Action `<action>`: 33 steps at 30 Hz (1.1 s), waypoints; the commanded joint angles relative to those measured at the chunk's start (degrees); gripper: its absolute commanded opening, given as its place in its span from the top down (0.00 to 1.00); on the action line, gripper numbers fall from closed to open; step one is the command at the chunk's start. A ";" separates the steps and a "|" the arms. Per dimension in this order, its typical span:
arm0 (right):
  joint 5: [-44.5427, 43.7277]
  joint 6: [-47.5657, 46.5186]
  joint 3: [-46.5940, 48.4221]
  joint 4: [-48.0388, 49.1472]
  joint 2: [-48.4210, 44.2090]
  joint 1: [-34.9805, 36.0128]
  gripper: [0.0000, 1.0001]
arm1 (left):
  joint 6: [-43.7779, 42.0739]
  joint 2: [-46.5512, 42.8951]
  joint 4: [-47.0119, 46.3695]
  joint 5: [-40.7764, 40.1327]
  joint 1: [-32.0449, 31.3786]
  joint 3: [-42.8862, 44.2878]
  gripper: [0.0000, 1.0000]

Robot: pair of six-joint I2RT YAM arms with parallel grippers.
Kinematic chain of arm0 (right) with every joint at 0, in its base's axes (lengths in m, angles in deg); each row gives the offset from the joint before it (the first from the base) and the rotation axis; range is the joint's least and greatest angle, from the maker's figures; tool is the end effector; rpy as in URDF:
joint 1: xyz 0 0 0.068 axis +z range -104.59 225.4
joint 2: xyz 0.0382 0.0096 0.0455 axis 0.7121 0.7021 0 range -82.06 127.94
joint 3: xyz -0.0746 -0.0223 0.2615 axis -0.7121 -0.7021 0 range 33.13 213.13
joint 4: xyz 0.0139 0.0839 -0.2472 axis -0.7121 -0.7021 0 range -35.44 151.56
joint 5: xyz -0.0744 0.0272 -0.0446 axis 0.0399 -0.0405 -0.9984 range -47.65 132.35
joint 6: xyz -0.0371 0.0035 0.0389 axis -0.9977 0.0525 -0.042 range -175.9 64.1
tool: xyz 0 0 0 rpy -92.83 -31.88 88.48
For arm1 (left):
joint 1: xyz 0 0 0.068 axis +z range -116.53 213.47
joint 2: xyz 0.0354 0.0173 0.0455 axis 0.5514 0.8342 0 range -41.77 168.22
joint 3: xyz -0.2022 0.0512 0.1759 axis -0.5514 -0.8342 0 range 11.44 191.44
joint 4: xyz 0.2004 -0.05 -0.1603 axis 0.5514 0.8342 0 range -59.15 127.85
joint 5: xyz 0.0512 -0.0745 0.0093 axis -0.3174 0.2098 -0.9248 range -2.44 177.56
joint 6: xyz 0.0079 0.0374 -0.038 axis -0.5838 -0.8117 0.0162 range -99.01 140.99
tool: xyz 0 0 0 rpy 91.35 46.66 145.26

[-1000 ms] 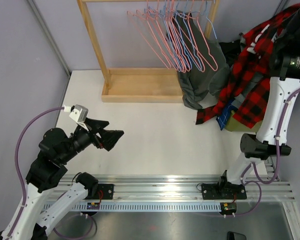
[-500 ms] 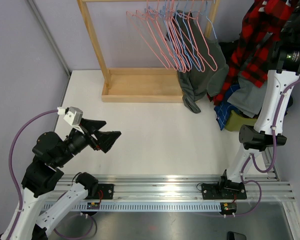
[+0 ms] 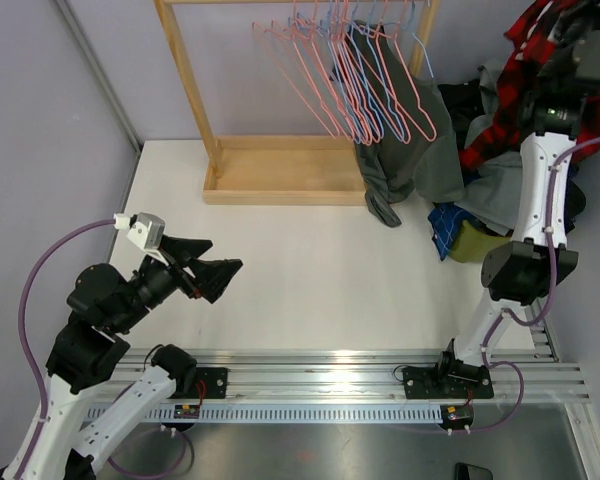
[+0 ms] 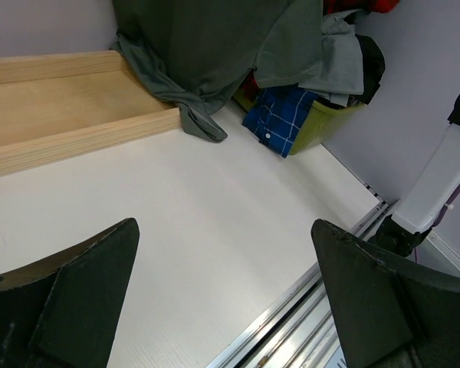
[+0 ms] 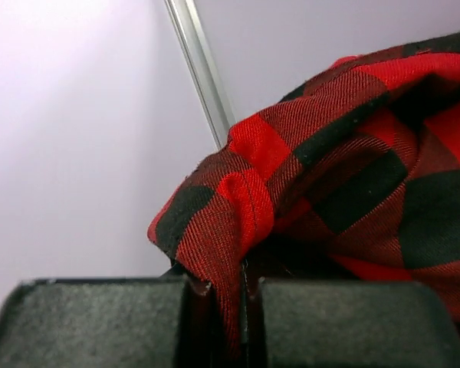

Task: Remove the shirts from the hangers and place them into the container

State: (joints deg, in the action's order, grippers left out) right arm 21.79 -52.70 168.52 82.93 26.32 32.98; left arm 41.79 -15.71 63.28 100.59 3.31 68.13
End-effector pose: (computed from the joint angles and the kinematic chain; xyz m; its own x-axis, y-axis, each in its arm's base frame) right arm 0.3543 -0.0908 0.6090 0.7529 -0.1124 -0.6485 0.3879 0.8718 0.2991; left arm 0.0580 -0.0429 0.4025 -0.2684 -0.2442 -0.9318 0.6300 0.6873 -0.3616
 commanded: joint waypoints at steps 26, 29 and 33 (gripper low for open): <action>12.11 20.97 -12.52 -55.56 11.98 -0.23 0.01 | 3.81 -4.00 -2.28 -6.00 0.01 -4.66 0.01; 12.82 19.12 -14.36 -53.18 4.51 -0.23 0.01 | 3.72 -3.92 -1.75 -7.84 0.01 -3.87 0.01; 13.35 17.72 -20.24 -51.52 -6.84 0.38 0.00 | 3.29 -4.18 -1.31 -11.18 0.01 -2.81 0.01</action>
State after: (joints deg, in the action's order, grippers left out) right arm 33.00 -32.26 151.43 35.47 29.77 33.04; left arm 45.46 -19.34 62.86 93.10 3.31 62.60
